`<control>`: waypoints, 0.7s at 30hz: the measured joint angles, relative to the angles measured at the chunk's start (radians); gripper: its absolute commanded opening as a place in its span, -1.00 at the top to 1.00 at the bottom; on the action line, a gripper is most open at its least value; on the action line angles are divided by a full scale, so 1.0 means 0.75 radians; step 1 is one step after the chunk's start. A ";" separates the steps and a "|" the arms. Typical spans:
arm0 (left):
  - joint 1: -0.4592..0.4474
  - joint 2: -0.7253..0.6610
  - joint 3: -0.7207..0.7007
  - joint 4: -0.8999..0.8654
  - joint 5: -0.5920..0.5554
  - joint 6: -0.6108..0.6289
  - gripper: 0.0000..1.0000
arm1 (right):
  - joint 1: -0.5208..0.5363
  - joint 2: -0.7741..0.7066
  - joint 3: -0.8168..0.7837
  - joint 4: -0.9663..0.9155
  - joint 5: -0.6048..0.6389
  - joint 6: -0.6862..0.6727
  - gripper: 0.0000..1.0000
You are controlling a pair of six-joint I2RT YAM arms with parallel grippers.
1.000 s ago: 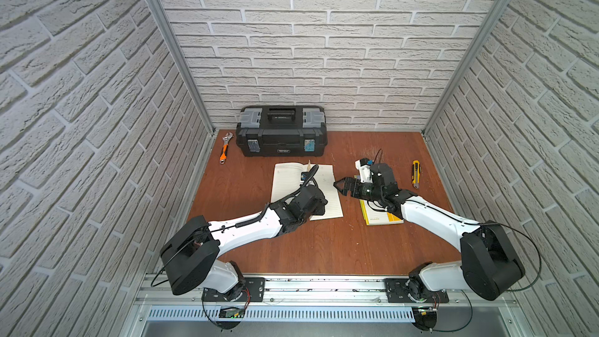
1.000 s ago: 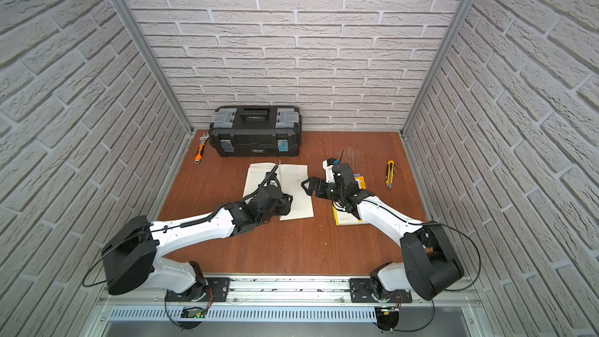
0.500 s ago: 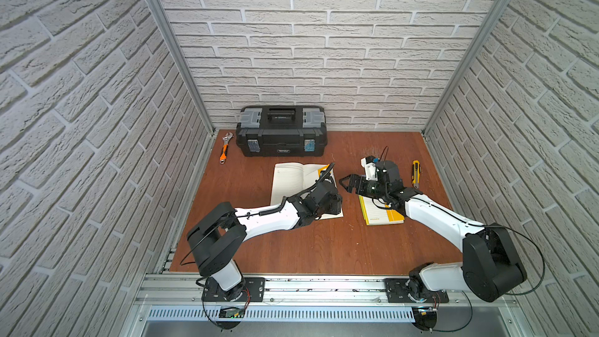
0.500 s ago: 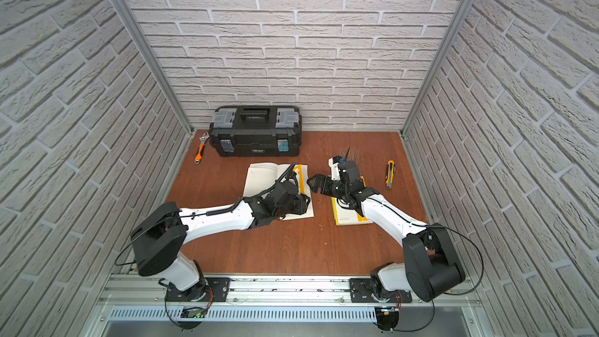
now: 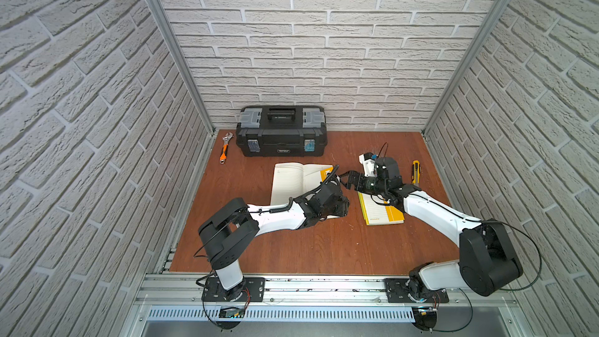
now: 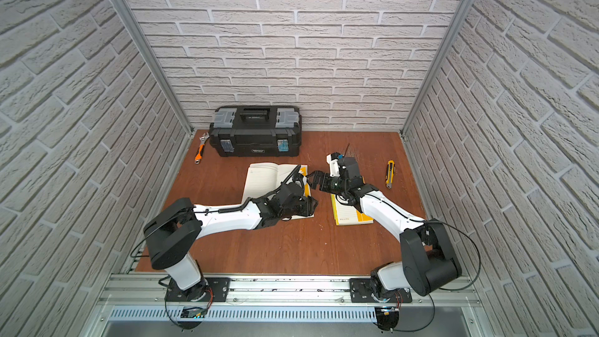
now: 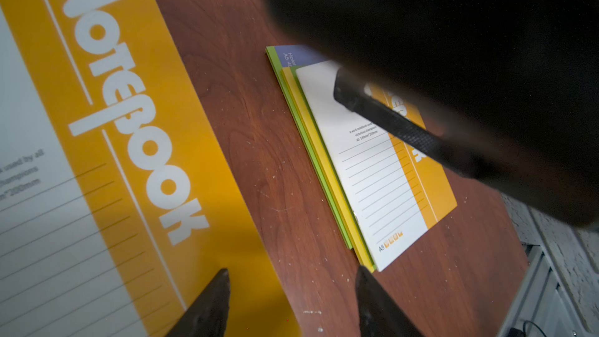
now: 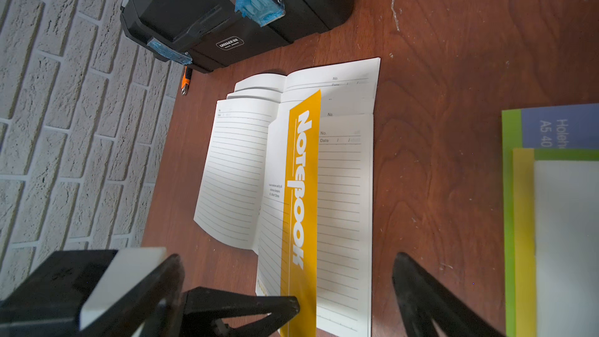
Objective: Close the notebook
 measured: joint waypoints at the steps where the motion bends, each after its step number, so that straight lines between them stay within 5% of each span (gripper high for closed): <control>1: 0.000 0.004 -0.009 0.023 0.002 -0.005 -0.23 | -0.001 0.013 0.000 0.007 -0.008 0.007 -1.00; 21: -0.014 0.011 -0.260 0.219 -0.071 -0.049 -0.23 | 0.137 0.235 0.075 0.223 -0.069 0.155 -1.00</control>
